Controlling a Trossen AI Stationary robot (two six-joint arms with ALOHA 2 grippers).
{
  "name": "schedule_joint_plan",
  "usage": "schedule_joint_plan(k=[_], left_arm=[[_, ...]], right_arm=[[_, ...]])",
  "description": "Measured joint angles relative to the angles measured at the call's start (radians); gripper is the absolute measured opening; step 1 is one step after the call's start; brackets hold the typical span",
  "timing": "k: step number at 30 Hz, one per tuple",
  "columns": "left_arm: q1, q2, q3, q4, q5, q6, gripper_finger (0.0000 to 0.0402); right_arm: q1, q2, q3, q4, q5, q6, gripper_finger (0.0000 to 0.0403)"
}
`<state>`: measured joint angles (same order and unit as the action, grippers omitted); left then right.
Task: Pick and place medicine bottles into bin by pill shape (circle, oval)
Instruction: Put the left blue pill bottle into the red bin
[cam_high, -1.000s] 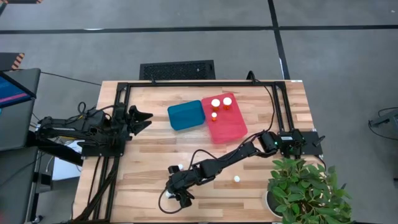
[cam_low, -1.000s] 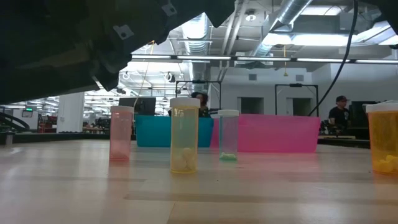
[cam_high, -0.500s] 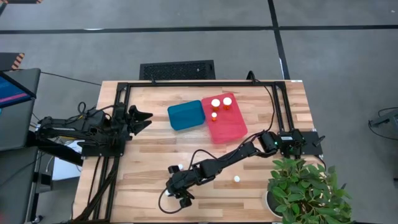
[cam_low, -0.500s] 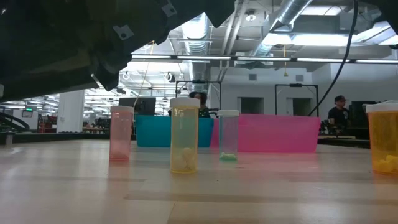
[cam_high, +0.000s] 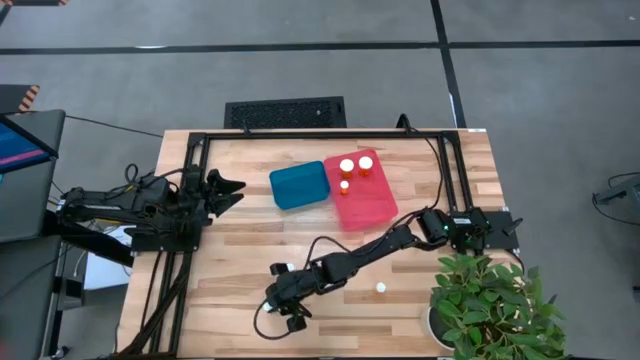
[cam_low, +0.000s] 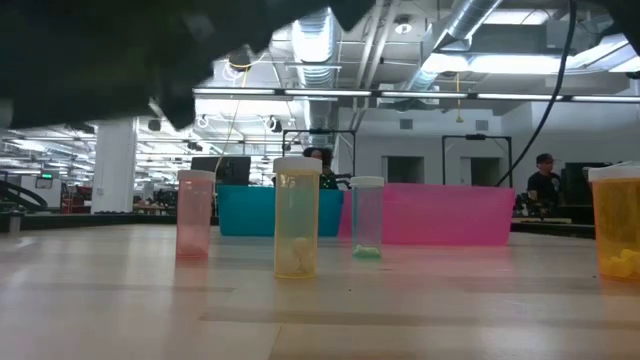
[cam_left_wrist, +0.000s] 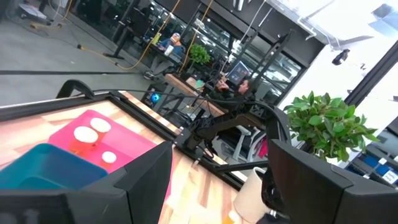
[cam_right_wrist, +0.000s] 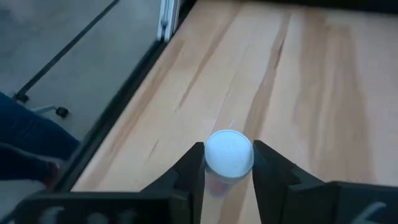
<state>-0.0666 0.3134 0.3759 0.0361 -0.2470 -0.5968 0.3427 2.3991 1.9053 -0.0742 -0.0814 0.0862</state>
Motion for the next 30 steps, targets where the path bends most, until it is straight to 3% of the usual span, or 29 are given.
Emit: schedule_joint_plan(k=[7, 19, 23, 30], left_arm=[[0.000, 0.000, 0.018, 0.013, 0.000, -0.015, 0.0259], [0.000, 0.000, 0.167, 0.029, 0.000, 0.157, 0.0259], [0.000, 0.000, 0.200, 0.030, 0.000, 0.202, 0.0259], [0.000, 0.000, 0.214, 0.027, 0.000, 0.212, 0.0259]], right_arm=[[-0.069, -0.113, 0.000, -0.037, 0.001, 0.010, 0.0115], [-0.267, -0.420, -0.020, -0.424, 0.004, -0.092, 0.0117], [-0.333, -0.579, -0.157, -0.460, 0.068, -0.071, 0.0117], [-0.392, -0.914, -0.612, -0.455, 0.261, 0.121, 0.0117]])
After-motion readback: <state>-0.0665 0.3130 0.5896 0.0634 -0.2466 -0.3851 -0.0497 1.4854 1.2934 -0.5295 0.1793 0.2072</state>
